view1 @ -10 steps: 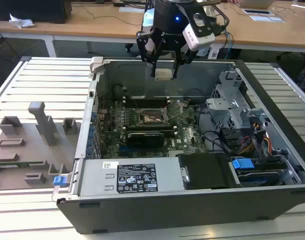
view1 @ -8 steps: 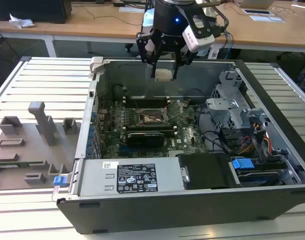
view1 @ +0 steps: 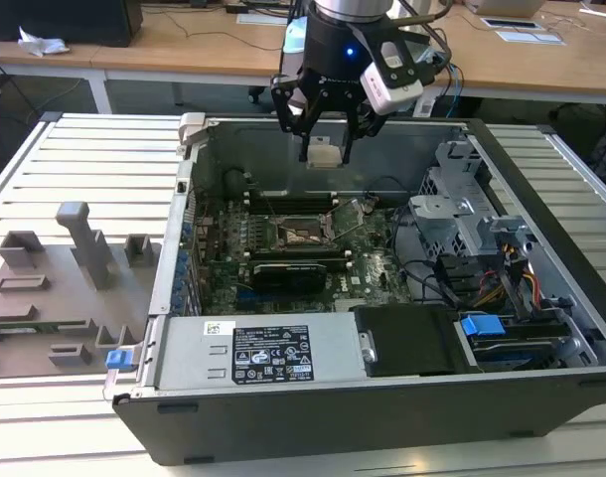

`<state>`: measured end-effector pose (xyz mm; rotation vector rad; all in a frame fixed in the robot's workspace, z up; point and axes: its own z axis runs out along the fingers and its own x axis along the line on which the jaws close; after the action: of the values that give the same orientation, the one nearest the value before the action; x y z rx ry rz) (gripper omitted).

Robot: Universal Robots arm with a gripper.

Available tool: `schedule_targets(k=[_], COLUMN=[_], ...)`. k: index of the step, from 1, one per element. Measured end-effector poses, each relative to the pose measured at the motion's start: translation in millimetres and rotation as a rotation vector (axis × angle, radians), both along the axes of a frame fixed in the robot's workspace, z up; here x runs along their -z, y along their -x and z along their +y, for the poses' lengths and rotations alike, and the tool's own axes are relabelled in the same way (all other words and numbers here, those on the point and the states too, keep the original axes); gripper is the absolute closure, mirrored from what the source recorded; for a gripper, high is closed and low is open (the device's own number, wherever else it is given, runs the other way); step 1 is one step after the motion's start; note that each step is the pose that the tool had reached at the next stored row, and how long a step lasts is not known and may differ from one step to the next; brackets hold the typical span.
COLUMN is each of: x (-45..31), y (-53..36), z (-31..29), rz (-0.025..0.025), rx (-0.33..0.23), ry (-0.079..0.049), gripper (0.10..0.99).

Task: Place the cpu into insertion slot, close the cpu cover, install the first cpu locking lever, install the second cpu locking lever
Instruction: 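Place the cpu into insertion slot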

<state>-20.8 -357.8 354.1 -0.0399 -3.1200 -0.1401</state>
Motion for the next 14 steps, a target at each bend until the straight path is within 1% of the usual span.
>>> schedule_targets(k=[7,10,14], x=[5.5,10.3,12.1], y=[0.0,0.0,0.0], z=[0.0,0.0,0.0], rz=[0.0,0.0,0.0], rx=[0.0,0.0,0.0], ry=[0.0,0.0,0.0], gripper=[0.541,0.541,0.541])
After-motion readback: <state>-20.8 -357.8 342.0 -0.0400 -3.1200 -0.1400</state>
